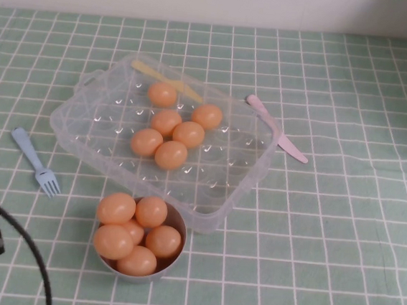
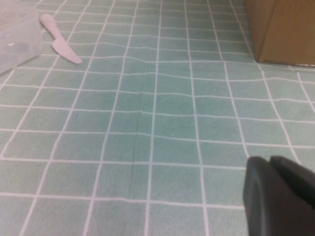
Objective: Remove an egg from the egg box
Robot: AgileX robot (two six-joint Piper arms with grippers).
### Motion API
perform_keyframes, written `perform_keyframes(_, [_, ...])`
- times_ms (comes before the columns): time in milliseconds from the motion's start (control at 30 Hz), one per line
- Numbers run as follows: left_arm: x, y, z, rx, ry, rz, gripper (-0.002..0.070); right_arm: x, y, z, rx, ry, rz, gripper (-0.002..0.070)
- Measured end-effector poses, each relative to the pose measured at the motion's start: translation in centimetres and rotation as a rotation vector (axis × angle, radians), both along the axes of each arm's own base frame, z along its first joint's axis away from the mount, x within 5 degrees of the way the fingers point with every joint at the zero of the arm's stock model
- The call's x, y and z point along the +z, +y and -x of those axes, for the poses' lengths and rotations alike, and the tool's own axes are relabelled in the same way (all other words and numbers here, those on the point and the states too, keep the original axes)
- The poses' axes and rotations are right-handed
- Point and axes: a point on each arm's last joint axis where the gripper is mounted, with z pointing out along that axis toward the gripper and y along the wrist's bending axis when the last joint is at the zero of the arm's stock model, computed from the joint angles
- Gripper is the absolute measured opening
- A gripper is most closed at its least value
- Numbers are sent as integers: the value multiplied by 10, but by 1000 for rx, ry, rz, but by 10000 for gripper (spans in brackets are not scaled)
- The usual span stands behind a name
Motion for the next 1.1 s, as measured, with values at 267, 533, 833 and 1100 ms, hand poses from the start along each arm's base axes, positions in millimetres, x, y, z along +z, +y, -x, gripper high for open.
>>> perform_keyframes(267, [25,-12,-60,-223,210,-204,-3,0,0,0,0,0,2,-17])
perform_keyframes(533, [40,-19,-125,-309,256,-279,-3,0,0,0,0,0,2,-17])
perform_keyframes(833, [46,-27,-191,-403,303,-333,-3,0,0,0,0,0,2,-17])
perform_keyframes(1100, [45,-34,-246,-565,290,-447,-3,0,0,0,0,0,2,-17])
